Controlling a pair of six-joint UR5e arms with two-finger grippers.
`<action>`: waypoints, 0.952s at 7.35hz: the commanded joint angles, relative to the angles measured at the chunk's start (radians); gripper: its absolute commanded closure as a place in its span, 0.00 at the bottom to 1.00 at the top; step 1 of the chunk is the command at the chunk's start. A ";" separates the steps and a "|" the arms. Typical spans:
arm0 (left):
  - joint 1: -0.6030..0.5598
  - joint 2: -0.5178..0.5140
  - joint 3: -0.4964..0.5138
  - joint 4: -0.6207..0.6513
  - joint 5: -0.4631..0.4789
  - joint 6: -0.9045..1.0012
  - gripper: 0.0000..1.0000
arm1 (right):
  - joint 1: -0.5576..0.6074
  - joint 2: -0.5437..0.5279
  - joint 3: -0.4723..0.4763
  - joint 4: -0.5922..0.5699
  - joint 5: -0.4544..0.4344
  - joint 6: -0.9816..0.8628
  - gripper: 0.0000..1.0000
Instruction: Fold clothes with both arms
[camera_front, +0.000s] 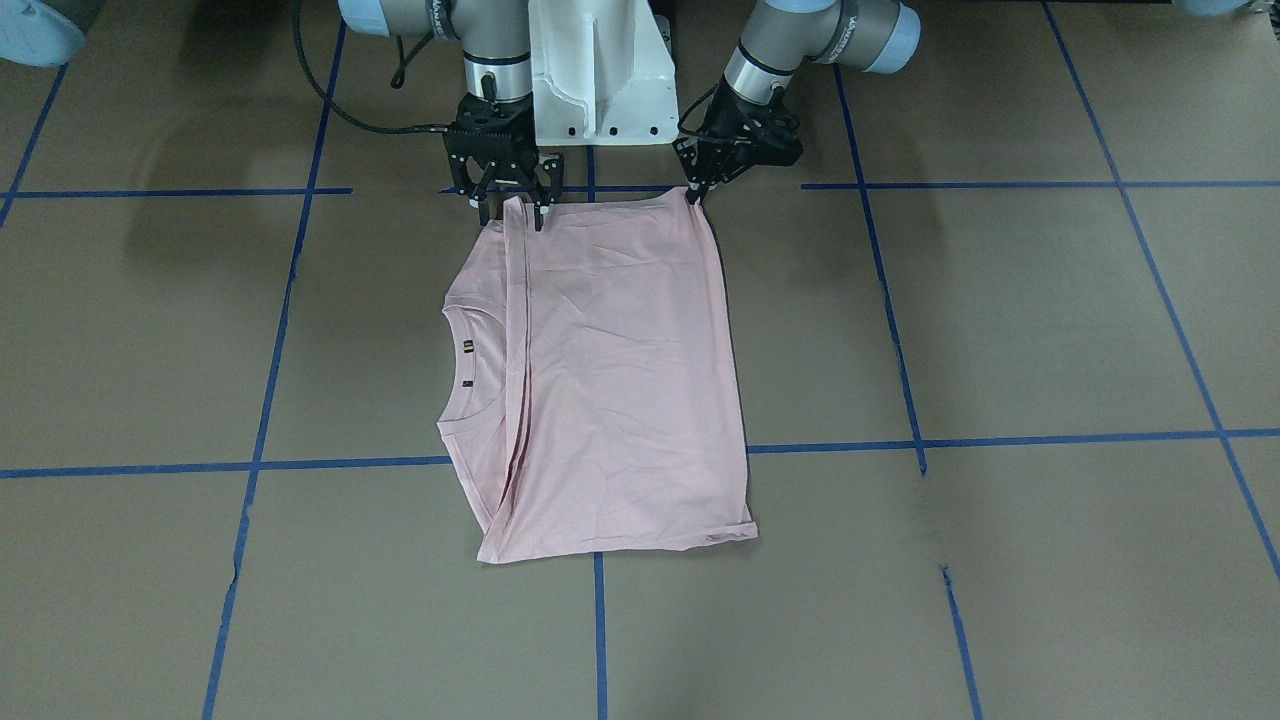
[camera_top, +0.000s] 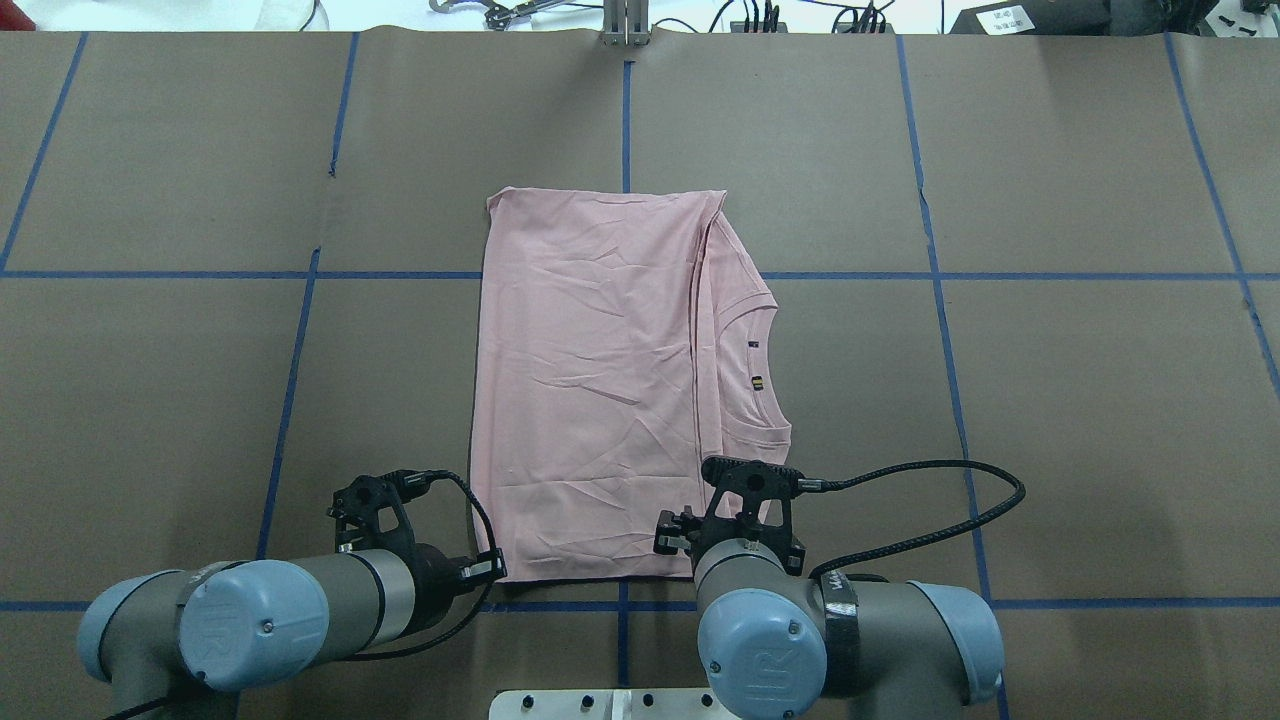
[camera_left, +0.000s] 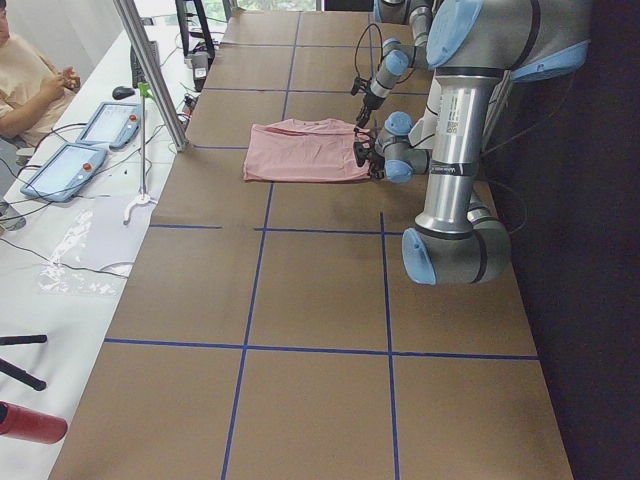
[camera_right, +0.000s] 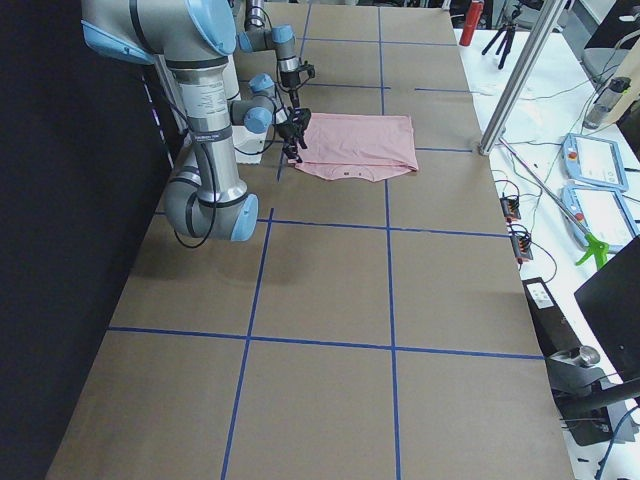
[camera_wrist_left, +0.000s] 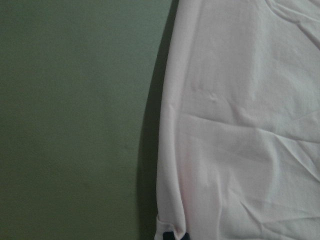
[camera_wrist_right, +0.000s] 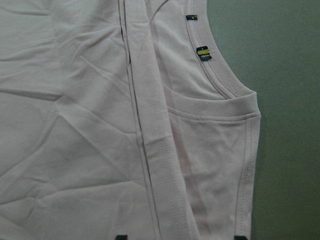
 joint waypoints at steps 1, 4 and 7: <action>0.001 -0.001 0.001 0.000 0.000 0.000 1.00 | 0.001 0.006 -0.021 -0.001 -0.003 0.001 0.27; 0.002 -0.001 -0.001 0.000 0.000 0.000 1.00 | 0.004 -0.003 -0.022 -0.001 -0.003 -0.001 0.29; 0.001 -0.002 0.001 -0.002 0.000 0.000 1.00 | 0.004 -0.008 -0.021 0.000 -0.003 0.005 0.29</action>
